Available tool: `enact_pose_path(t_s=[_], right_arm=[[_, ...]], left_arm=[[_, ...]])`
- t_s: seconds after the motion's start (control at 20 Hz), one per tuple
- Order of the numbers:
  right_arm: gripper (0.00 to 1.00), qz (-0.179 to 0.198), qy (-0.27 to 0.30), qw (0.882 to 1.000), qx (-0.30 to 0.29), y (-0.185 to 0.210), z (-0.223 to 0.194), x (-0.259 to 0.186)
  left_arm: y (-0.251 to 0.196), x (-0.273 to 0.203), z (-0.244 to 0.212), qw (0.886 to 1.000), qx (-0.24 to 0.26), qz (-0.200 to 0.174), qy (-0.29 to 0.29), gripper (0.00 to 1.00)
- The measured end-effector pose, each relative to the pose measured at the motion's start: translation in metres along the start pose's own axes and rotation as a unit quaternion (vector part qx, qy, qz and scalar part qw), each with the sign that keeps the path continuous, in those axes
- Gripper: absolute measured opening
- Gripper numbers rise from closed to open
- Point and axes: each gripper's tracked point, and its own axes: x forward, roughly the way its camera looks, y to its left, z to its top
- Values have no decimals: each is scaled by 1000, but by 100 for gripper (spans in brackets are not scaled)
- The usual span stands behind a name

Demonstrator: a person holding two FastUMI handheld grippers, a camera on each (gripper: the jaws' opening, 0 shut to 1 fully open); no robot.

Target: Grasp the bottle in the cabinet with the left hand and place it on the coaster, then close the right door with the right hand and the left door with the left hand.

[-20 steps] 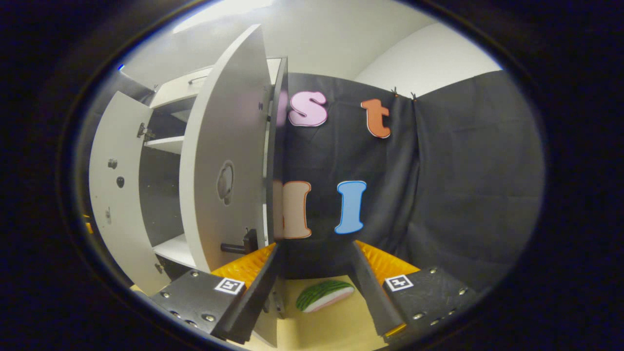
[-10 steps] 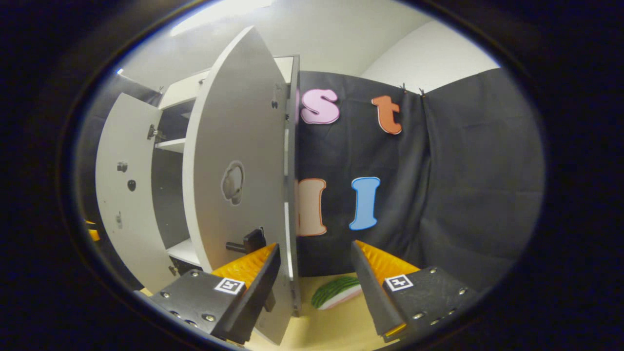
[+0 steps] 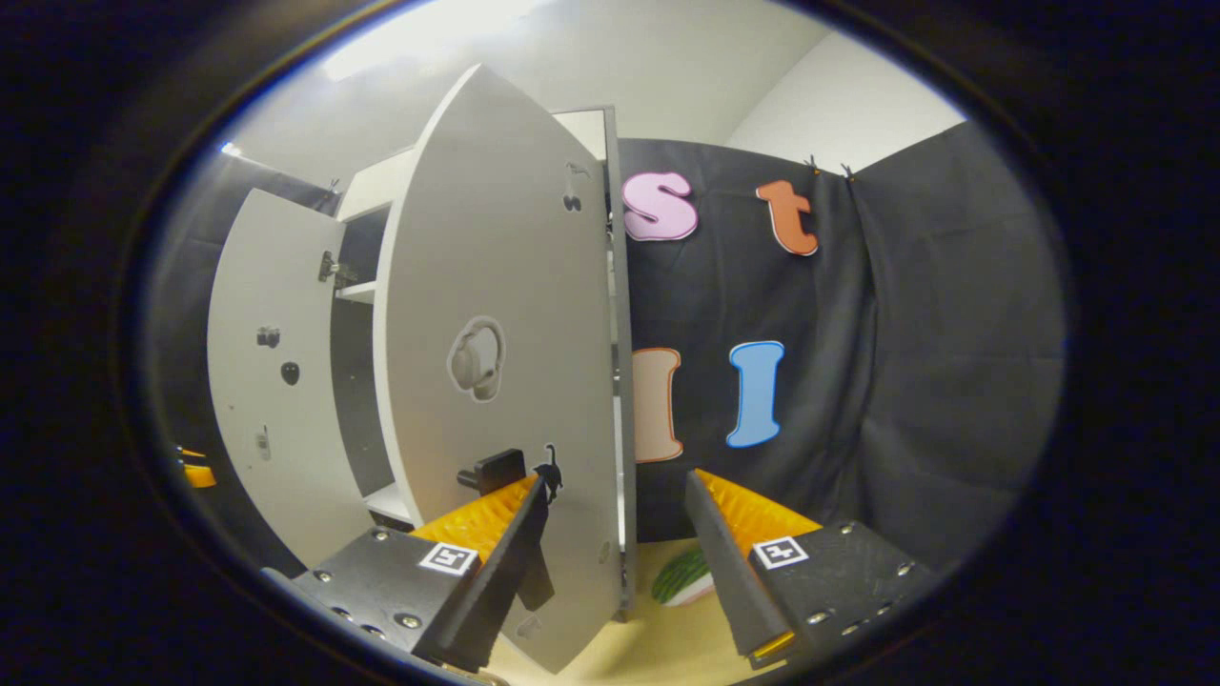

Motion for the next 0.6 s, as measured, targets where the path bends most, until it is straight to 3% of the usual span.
enact_pose_path(t_s=[0.6], right_arm=[[87,50,-7,999,20,49,-5,20]], left_arm=[[23,5,0,1000,-1,28,2,97]])
